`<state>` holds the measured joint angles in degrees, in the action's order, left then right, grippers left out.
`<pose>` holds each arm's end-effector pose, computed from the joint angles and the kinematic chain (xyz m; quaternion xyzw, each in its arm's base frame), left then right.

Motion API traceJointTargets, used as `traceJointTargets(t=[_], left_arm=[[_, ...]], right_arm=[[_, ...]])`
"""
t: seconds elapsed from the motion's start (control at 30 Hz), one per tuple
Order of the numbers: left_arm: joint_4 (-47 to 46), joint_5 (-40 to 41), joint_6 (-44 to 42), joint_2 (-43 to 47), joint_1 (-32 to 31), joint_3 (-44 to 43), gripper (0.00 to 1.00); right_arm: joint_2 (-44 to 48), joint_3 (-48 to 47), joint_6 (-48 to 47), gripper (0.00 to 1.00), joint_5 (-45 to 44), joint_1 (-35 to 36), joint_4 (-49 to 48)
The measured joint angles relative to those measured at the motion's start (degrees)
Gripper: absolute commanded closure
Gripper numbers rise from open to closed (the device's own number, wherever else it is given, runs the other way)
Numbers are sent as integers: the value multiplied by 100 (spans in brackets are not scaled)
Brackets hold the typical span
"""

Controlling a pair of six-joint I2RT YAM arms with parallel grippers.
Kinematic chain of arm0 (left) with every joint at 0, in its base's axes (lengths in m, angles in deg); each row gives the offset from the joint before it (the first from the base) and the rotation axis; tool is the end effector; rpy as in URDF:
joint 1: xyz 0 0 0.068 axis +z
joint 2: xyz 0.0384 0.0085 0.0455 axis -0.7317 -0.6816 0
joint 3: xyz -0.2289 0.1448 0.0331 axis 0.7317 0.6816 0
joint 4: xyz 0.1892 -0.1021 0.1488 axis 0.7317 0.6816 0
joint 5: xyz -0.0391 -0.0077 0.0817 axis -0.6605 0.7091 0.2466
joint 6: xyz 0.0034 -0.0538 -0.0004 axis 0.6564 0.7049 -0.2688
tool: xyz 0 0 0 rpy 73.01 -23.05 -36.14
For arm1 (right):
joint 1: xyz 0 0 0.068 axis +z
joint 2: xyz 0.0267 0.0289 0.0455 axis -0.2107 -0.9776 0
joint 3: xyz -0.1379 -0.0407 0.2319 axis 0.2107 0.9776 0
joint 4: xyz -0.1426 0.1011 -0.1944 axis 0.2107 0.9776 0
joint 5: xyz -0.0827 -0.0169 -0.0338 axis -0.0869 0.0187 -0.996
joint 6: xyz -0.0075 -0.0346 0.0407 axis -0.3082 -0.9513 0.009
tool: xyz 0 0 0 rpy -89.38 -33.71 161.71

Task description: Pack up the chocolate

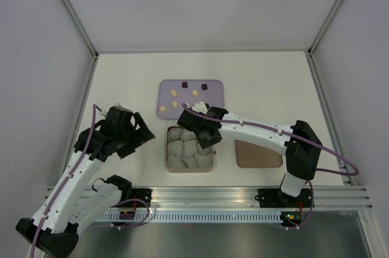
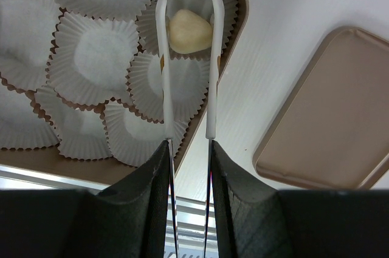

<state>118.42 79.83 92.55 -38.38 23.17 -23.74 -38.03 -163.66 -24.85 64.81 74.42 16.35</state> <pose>0.1194 -0.0487 0.3025 -0.2611 0.9222 -0.1372 0.2500 0.1694 0.2966 0.2523 -0.1977 0.9582 -0.0164 0.2060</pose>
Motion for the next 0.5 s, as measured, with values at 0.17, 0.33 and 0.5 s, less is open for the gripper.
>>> traceJointTargets(t=[0.17, 0.33, 0.5], left_arm=[[0, 0, 0, 0, 0, 9, 0], [0, 2, 0, 0, 0, 9, 0], [0, 7, 0, 0, 0, 11, 1]], right_arm=[[-17, 26, 94, 75, -52, 15, 9], [-17, 87, 149, 75, -103, 15, 13], [-17, 144, 184, 75, -129, 15, -28]])
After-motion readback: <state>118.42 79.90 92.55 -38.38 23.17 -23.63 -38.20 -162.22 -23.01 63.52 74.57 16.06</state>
